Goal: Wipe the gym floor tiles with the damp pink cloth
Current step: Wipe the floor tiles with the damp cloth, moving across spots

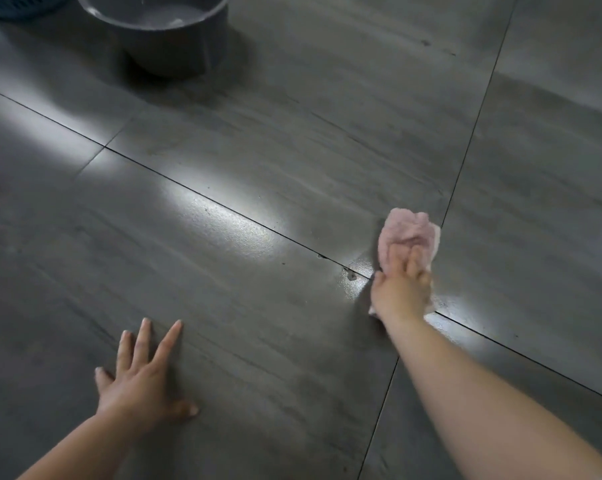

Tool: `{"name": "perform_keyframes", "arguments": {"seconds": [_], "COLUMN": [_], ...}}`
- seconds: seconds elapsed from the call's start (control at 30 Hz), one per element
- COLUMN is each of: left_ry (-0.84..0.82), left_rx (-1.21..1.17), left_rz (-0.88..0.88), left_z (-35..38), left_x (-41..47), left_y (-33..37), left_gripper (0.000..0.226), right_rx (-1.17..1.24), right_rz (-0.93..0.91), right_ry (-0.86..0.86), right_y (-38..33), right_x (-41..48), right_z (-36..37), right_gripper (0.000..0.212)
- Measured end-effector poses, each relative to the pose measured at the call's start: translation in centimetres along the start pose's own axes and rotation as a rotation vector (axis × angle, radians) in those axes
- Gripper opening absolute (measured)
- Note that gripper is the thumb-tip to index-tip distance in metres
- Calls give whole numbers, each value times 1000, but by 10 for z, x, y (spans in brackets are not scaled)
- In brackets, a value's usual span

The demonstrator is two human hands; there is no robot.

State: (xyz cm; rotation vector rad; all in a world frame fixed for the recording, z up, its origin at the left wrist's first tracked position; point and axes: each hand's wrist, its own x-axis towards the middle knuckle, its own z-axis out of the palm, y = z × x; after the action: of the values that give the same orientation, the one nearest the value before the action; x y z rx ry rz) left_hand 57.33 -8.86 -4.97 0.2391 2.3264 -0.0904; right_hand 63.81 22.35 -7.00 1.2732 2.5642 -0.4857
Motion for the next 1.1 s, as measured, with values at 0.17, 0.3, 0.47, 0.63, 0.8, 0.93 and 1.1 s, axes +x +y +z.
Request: {"name": "perform_keyframes", "arguments": {"seconds": [0.17,0.3,0.47,0.63,0.8,0.93,1.1], "left_ry": [-15,8,-42,-110,-68,-2,49], "left_rx": [5,-17,11,58,61,60,-14], "left_rz": [9,28,16,-4,-1,15,42], "left_z": [-1,1,1,-4,-3,-1,7], "left_x": [1,2,4,6,3,-1,-3], "left_y": [-2,-3,-3,3,2,3,7], "left_gripper": [122,122,122,119,120,120,117], "right_rx": [-112,-215,73,5,-127,-257,-98], "right_rz": [-808,-943,-154,-83,-808,-1065,-574], "right_ry": [-133,-82,82,-7,-262,-31,172], "right_y": [-56,-29,25,-48,-85,-37,92], "right_x": [-56,-9,52,24,-49,-30,14], "right_z": [41,28,-15,2,49,39,-10], "right_gripper": [47,49,53,57,52,51,49]}}
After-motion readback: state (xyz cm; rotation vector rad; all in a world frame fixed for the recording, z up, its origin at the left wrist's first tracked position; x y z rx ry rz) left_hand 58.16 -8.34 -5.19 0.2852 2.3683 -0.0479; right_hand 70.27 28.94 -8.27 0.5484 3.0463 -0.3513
